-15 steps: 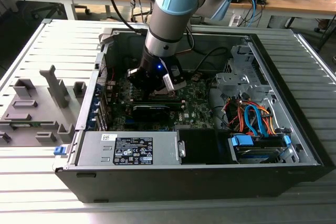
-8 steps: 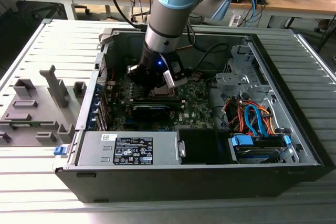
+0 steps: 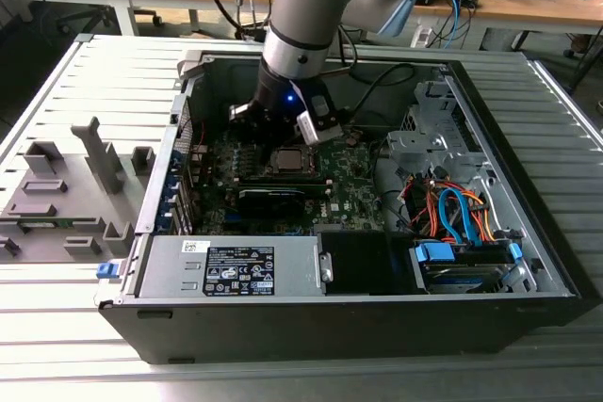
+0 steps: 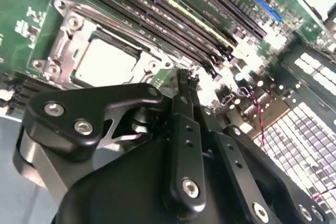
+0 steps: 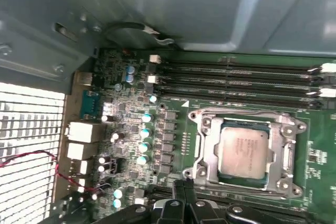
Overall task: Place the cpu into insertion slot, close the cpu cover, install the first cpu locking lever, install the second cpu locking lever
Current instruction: 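Install the second cpu locking lever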
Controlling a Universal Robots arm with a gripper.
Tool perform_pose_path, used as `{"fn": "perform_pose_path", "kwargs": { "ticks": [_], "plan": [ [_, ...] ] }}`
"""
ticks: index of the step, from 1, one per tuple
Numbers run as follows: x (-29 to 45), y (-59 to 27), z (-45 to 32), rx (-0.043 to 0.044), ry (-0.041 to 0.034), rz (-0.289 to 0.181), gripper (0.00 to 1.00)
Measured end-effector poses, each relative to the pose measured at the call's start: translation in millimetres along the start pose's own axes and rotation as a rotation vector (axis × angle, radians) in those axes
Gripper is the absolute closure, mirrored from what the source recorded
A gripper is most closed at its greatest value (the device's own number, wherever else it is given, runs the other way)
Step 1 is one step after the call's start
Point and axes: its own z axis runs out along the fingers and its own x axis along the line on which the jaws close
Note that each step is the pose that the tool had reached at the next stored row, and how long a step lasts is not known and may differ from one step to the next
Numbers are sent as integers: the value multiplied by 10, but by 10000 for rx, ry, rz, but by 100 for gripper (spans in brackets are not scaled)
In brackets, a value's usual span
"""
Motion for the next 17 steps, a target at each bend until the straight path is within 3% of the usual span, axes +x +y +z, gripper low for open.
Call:
{"fn": "perform_pose_path", "kwargs": {
  "ticks": [3,5,12,17],
  "plan": [
    [-150,-15,-33,-6,88,1,89],
    [-192,-15,-66,-8,91,2,89],
    [-138,9,-389,-7,91,2,89],
    [-133,11,-416,-8,91,2,89]
  ]
}}
